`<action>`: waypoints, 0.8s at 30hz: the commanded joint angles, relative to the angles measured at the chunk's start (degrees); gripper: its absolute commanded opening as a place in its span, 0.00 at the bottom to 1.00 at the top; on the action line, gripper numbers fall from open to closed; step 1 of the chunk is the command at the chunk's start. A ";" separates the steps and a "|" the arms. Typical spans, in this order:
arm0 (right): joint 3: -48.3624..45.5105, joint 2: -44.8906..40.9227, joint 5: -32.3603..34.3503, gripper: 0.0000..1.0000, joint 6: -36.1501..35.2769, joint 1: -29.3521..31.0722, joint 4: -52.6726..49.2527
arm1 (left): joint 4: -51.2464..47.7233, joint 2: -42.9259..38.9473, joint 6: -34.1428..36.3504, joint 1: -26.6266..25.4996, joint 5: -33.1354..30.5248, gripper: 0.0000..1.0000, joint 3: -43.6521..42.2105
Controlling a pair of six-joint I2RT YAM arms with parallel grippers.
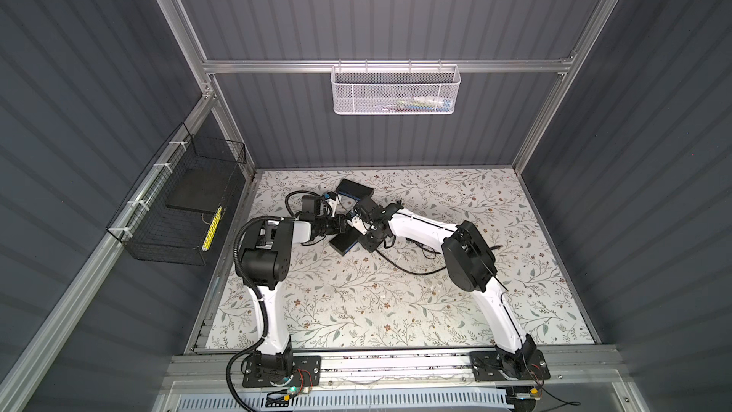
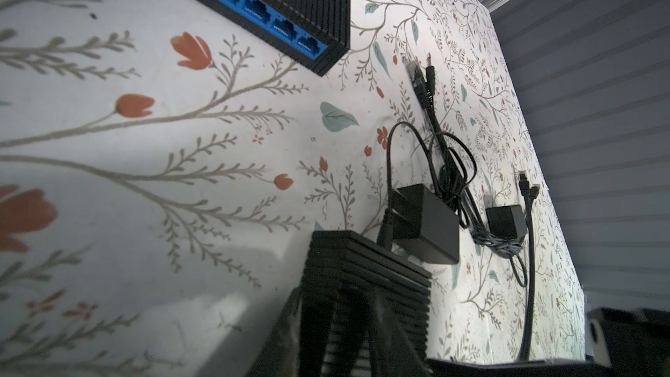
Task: Insert the plug into the switch port
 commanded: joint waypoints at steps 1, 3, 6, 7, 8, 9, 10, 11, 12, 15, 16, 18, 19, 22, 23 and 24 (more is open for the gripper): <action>5.36 2.27 -1.35 0.00 0.51 -0.28 19.98 | -15.81 5.36 -1.13 -6.77 8.74 0.30 -3.95; 5.93 3.01 -1.28 0.00 1.03 -0.32 19.94 | -15.81 5.57 -1.15 -6.93 8.97 0.30 -3.87; 6.24 3.55 -1.66 0.00 1.88 -0.30 19.67 | -15.81 5.82 -1.17 -7.03 9.24 0.30 -3.90; 5.95 3.43 -1.73 0.00 2.18 -0.32 19.93 | -15.81 5.89 -1.13 -7.11 9.35 0.30 -3.91; 5.80 3.34 -1.72 0.00 2.45 -0.23 19.77 | -15.74 5.93 -1.12 -7.12 9.47 0.30 -3.92; 5.53 3.10 -1.58 0.00 2.64 -0.32 19.84 | -15.63 5.98 -1.13 -7.21 9.54 0.30 -4.00; 5.05 2.92 -1.30 0.00 2.75 -0.31 20.12 | -15.63 6.08 -1.15 -7.29 9.62 0.30 -4.01; 4.49 2.64 -0.86 0.00 2.79 -0.32 20.49 | -15.63 6.18 -1.10 -7.46 9.80 0.30 -3.96; 3.95 2.10 -0.47 0.00 2.75 -0.32 20.64 | -15.63 6.28 -0.95 -7.63 10.03 0.30 -3.93; 2.12 0.25 0.05 0.00 2.34 -0.32 21.64 | -16.05 6.28 -0.38 -8.00 10.16 0.29 -3.93; 2.14 -0.26 0.14 0.00 2.21 -0.31 21.31 | -16.16 6.28 -0.25 -8.05 10.27 0.30 -3.93; 2.06 -0.94 0.31 0.00 1.86 -0.30 21.01 | -15.94 6.28 -0.23 -8.37 10.43 0.30 -4.09; 2.27 -1.19 0.35 0.00 1.71 -0.32 20.72 | -15.93 6.47 -0.23 -8.57 10.52 0.29 -4.04; 3.44 -1.28 0.31 0.00 2.13 -0.32 19.47 | -15.07 6.55 -0.86 -9.20 10.41 0.29 -4.52; 3.65 -1.39 0.06 0.00 2.36 -0.23 19.32 | -14.82 6.55 -0.95 -9.41 10.36 0.29 -4.62; 3.60 -1.58 -0.09 0.00 2.72 -0.23 19.42 | -14.37 6.47 -1.27 -9.57 10.28 0.29 -4.74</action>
